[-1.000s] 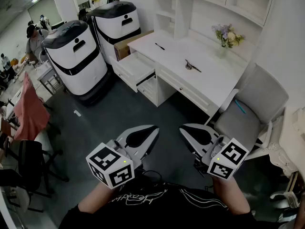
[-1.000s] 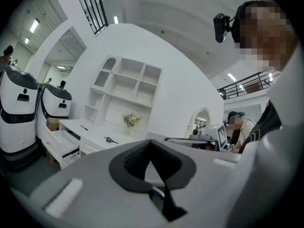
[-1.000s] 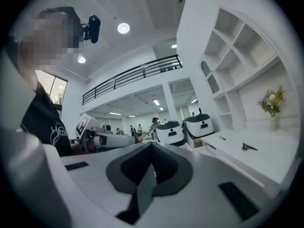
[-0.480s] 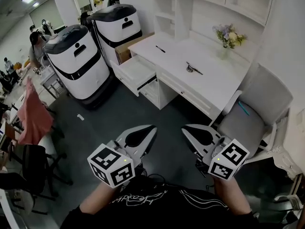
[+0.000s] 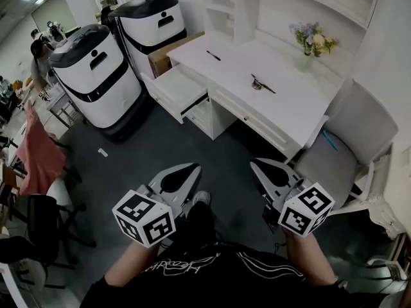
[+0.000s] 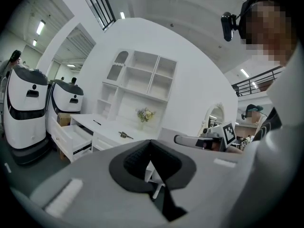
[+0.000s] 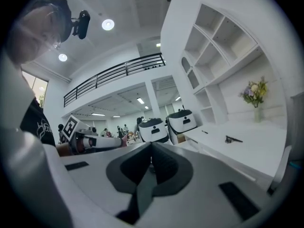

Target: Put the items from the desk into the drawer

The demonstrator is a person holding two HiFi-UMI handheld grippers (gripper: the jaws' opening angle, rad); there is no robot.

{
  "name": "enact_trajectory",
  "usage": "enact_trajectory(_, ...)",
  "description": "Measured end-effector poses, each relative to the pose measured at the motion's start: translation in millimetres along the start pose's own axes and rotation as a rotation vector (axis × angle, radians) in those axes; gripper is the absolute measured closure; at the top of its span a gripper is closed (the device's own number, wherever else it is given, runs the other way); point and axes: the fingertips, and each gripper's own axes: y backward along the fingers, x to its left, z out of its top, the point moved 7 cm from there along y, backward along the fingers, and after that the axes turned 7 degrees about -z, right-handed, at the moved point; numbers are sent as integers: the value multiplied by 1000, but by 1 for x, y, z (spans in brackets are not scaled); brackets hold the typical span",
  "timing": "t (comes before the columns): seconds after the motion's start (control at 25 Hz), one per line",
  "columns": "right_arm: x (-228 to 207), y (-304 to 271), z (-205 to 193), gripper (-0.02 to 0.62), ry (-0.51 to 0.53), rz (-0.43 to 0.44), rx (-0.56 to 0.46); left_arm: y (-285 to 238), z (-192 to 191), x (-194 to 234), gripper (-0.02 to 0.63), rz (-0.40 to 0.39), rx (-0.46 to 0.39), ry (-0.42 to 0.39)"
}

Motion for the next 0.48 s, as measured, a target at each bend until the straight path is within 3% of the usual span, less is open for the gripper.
enact_trajectory(0.32, -43, -55, 0, 586, -25, -61, 33, -48, 13, 70, 597, -48, 15, 48)
enact_trajectory(0.48, -76, -97, 6, 586, -60, -115, 42, -87, 28, 119, 597, -86, 74, 59)
